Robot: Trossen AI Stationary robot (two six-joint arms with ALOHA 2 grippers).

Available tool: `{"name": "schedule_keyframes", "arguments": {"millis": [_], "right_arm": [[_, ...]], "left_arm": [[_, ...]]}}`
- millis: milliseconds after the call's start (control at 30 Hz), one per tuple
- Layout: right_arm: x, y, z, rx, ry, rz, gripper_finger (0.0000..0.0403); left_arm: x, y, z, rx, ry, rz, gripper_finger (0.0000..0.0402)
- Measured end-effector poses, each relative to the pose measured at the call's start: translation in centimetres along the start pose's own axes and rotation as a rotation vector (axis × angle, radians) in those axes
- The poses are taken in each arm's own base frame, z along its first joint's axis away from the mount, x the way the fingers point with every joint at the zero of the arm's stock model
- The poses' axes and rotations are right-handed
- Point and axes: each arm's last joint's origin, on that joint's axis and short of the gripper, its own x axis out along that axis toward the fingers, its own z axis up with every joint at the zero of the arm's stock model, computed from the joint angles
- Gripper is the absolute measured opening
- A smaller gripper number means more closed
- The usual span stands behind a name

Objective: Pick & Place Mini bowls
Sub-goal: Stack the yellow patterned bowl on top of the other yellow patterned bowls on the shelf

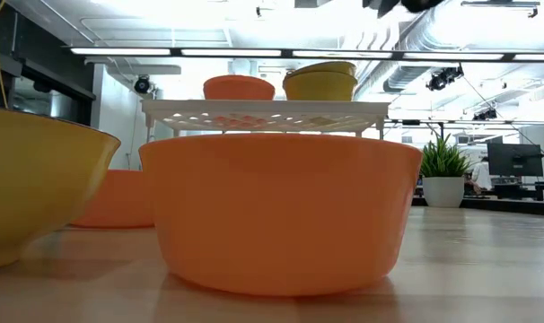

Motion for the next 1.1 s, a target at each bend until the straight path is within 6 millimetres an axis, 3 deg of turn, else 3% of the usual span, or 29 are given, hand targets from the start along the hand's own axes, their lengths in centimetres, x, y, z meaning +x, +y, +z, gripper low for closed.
{"name": "schedule_keyframes", "arguments": {"millis": [333, 667, 1100], "right_arm": [[-0.1, 2.8, -5.8, 0.063, -0.103, -0.025, 0.0117], [-0.3, 4.1, -9.9, 0.007, -0.149, -0.011, 0.0117], [4.0, 6.7, -13.3, -0.066, -0.096, -0.093, 0.0117]], "left_arm": [[0.0, 0.0, 0.0, -0.019, 0.0, 0.0, 0.0099], [0.0, 0.0, 0.1, -0.052, -0.01, 0.002, 0.0099], [-0.3, 0.1, 0.2, -0.059, -0.042, 0.013, 0.0099]]}}
